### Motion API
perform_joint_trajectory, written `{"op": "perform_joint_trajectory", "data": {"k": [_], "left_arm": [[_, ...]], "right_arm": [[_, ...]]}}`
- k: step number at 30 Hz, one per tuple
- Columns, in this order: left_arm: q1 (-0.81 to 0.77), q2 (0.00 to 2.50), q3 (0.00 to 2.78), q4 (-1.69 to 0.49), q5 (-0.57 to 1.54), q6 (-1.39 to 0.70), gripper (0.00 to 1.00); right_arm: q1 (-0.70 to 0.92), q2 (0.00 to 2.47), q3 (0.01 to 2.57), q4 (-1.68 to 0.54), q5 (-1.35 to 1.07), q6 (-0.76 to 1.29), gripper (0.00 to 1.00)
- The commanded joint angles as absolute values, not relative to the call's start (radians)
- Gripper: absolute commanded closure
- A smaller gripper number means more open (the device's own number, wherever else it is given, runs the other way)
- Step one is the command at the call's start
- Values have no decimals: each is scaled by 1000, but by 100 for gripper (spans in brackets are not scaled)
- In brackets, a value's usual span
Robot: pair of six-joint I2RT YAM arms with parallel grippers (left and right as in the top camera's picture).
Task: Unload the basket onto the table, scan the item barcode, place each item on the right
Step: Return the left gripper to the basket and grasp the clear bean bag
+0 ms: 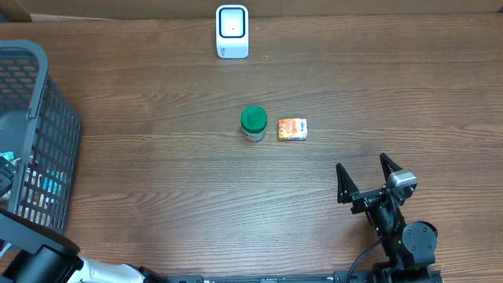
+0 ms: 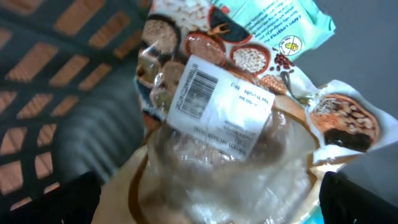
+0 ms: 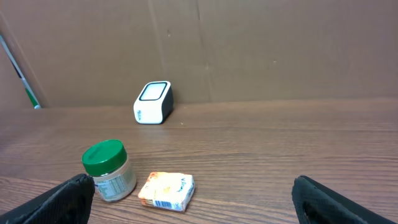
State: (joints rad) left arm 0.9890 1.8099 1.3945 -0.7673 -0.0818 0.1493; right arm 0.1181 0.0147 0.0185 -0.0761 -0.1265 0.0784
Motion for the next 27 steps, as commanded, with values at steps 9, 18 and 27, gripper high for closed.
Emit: {"op": "perform_joint_trajectory", "data": {"k": [9,18,27], "left_arm": [[990,1827,1284,-594,-123,297,0],[990,1948,1284,-579,-9,312,0],[986,1984,1291,-579,23,310,44]], "right_arm": [[118,3,8,-73,-129,81,0],[118,3,8,-73,-129,81,0],[118,3,8,-73,-129,81,0]]}}
